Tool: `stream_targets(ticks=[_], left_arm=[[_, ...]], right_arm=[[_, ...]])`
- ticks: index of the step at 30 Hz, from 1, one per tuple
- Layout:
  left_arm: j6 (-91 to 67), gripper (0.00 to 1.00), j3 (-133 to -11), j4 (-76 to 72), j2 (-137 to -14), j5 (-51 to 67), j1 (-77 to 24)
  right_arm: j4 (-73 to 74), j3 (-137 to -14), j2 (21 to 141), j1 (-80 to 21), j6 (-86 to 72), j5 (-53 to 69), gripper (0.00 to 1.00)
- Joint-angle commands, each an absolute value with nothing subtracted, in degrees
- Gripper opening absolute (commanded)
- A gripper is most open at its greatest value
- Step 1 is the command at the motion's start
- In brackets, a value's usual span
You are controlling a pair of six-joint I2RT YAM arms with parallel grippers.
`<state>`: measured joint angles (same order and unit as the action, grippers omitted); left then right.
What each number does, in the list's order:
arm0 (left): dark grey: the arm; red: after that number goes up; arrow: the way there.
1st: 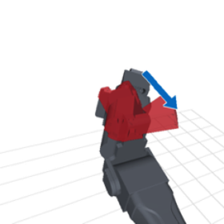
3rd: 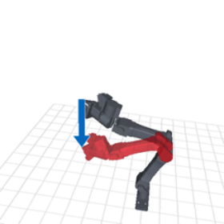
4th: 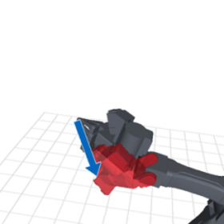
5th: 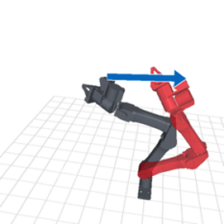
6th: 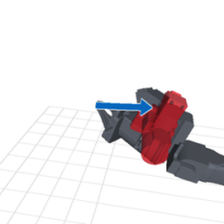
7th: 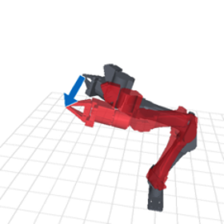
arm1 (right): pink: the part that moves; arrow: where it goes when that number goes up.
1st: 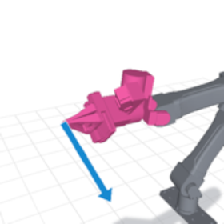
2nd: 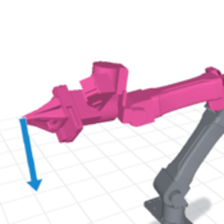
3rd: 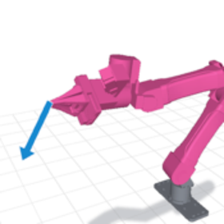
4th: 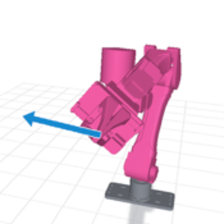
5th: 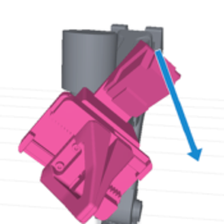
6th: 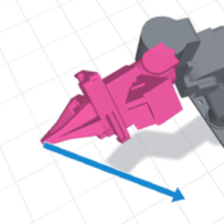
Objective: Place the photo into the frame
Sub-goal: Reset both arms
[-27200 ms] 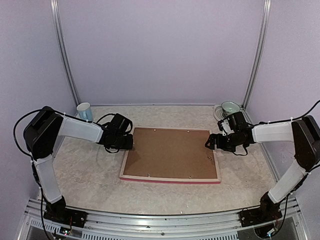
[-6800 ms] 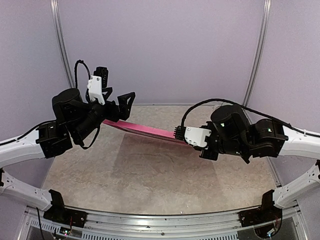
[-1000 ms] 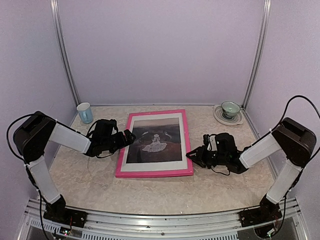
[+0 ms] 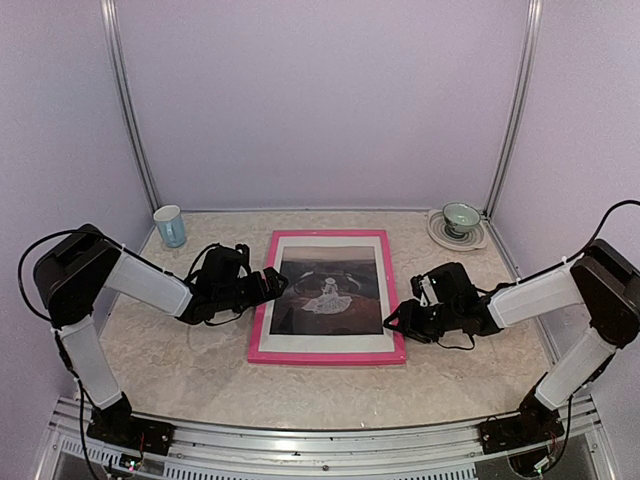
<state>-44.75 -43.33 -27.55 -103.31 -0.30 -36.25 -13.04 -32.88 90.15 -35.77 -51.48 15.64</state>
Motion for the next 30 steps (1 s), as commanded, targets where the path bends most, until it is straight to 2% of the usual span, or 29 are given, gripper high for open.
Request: stream_targets(ticks=[1,7,13,25,30], left_arm=[[-46.74,0.99,-44.34,-29.40,-104.91,7.07,-39.47],[-46.50,0.99,-43.88,-28.07,-103.60,5.50,-38.65],[-46.12,0.99,-43.32,-26.85,-102.33,3.90,-38.27],[-45.57,0.99,-42.40,-26.74,-100.73,3.08,-35.22],[-45.61,0.99,-42.87,-26.88,-101.06,3.40,-34.90]], right_arm=[[-13.55,-35.85,88.84,-36.30,-48.30,17.43,0.49],[-10.48,-36.37,89.22,-36.25,-46.77,15.48,0.56],[-6.14,-37.60,88.60,-36.25,-44.57,11.63,0.70],[-1.35,-39.72,89.79,-37.30,-40.79,11.45,0.73],[2.76,-41.73,89.54,-38.14,-38.89,7.57,0.75]])
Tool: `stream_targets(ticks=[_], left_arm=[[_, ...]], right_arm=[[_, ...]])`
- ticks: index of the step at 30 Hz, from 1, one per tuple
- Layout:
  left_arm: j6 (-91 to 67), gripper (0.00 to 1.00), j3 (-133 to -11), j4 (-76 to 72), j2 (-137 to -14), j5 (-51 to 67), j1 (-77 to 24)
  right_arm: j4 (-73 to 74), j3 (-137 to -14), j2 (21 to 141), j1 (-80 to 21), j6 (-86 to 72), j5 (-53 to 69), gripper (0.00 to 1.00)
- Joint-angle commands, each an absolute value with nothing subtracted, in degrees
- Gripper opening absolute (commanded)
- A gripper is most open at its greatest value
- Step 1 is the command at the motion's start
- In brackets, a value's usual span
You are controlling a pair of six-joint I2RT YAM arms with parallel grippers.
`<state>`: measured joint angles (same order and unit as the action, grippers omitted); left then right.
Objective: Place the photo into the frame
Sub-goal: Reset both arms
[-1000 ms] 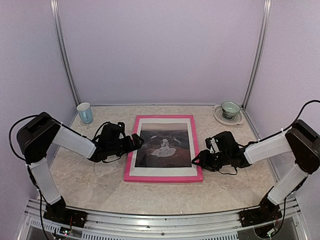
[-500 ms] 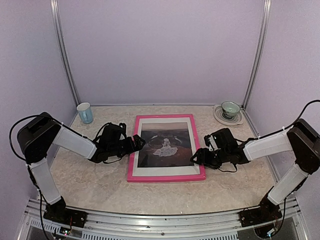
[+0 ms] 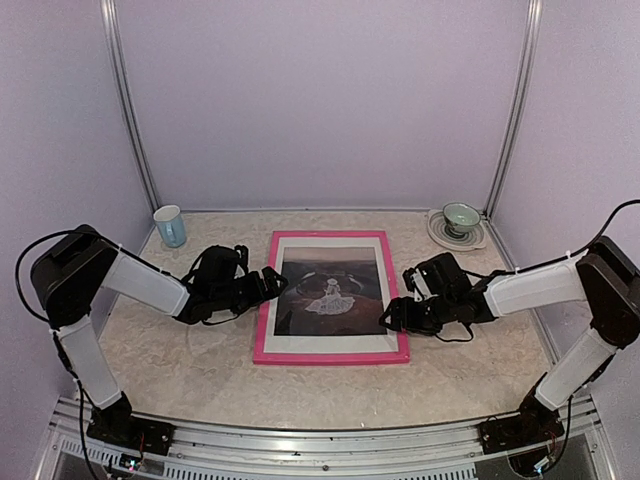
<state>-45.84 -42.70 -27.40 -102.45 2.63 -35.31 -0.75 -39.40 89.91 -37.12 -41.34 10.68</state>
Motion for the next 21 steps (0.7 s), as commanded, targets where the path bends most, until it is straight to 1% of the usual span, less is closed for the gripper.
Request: stream_targets(ticks=[1,7,10,12,13,16,21], left_arm=[[-45.61,0.99,-42.84,-26.88,-101.07,3.38,-34.89],[-43.84,0.99,-42.54,-24.90,-98.84,1.06,-34.40],[-41.33,0.99,-42.90,-22.02,-95.40,-2.28,-34.37],[-39.26,0.99,-43.40,-19.33,-92.92,-5.05,-34.45],[-38.15,0.99,-43.68,-18.02,-91.02,-6.52,-34.45],[-34.63,0.99,-44.43,-13.68,-86.12,-11.02,-34.49],[-30.01,0.99,-46.10,-7.05,-78.06,-18.33,-34.30]], right_arm=[[3.55,-42.13,89.15,-38.10,-38.56,6.44,0.75],[9.26,-45.32,85.90,-38.09,-33.38,-1.72,0.81],[11.59,-47.23,84.35,-38.06,-28.04,-6.98,0.89],[12.05,-48.36,83.53,-37.93,-24.17,-10.55,0.98],[11.67,-48.68,83.12,-37.81,-22.01,-12.09,0.99],[7.95,-47.85,81.01,-36.67,-15.60,-13.83,0.99],[-4.51,-42.70,74.05,-33.38,-7.08,-11.49,0.99]])
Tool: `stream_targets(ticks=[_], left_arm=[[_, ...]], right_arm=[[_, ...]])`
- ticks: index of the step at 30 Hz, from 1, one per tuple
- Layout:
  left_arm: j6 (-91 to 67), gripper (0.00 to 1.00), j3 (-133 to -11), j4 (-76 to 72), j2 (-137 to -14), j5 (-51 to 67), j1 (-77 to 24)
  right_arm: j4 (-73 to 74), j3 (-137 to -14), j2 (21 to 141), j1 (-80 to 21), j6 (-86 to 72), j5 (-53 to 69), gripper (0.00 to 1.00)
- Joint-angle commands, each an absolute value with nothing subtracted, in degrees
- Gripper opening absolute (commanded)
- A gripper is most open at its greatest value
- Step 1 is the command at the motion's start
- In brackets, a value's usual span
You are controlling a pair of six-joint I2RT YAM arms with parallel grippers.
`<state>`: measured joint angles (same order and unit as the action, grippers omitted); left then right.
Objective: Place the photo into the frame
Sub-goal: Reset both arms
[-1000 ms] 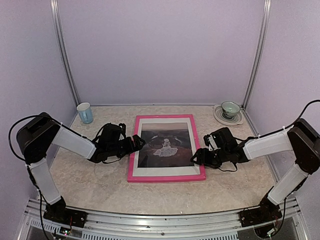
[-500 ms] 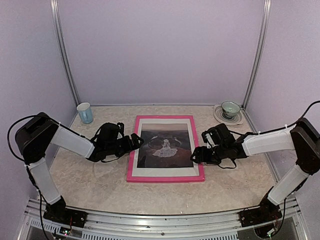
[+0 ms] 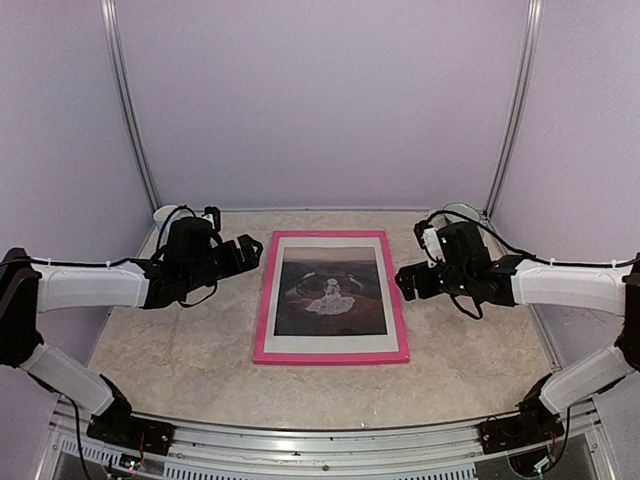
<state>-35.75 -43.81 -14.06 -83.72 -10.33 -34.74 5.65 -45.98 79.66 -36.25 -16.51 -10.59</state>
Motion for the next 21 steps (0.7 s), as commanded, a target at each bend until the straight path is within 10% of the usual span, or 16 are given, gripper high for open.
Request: stream_targets(ticks=[1,21], left_arm=[[-29.40,0.99,-46.27,-5.91,-76.29,-19.46,-34.17],[-13.23,0.99,-35.71,-4.33,-44.00,-20.74,-29.60]], right_arm=[[-5.92,-41.66,72.43,-31.63,-6.84,-10.10,0.99],[-3.14,-36.59,43.84,-19.80,-6.88,-5.21,0.99]])
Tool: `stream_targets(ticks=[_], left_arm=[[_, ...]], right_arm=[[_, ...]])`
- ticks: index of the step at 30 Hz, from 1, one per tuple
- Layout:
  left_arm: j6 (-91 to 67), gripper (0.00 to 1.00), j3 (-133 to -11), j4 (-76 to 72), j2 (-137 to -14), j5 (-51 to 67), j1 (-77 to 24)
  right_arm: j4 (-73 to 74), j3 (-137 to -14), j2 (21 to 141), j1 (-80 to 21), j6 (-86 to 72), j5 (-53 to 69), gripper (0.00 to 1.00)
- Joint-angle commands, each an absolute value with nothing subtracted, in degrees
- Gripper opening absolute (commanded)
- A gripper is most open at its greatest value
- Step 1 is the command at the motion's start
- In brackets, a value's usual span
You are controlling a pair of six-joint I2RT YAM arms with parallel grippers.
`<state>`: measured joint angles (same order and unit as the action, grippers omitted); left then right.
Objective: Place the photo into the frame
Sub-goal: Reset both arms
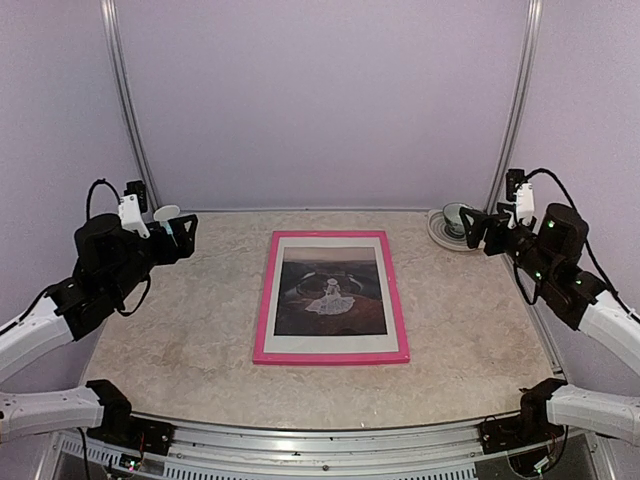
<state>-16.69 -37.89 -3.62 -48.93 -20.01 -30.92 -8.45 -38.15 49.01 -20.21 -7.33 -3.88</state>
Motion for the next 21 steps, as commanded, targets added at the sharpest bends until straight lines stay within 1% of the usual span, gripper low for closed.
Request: stream_targets(ticks=[1,4,9,13,15,17,21], left_arm=[[-13.19,0.99,-35.24,-3.21,-43.03,-20.74,-29.54],[-13.03,0.99,-33.12,-1.33,-40.63,-20.44,-29.49],[-14.17,0.99,-29.28,-1.54,-36.04,-19.91,-29.44],[-14.20,0.99,-28.17,-1.30,-31.37,-19.76,-29.45],[-13.95,0.99,-27.65,-1.03,-29.88,-20.72,-29.44],[-13.53,0.99,-27.49,-0.52,-28.73,-21.09,-29.44],[-13.06,0.99,-27.75,1.88,-28.50,-21.16,-29.44]], right_arm=[[-1.65,-35.99,42.56,-19.78,-8.07,-6.95,0.99],[2.60,-33.97,39.20,-19.78,-11.20,-12.75,0.99],[5.19,-30.91,32.70,-19.78,-12.04,-10.91,0.99],[5.99,-27.48,25.48,-19.78,-9.19,-6.17,0.99],[5.95,-25.29,21.78,-19.78,-9.29,-7.48,0.99],[5.86,-23.39,18.38,-19.79,-10.46,-11.29,0.99],[5.28,-21.46,15.90,-19.78,-10.51,-12.39,0.99]])
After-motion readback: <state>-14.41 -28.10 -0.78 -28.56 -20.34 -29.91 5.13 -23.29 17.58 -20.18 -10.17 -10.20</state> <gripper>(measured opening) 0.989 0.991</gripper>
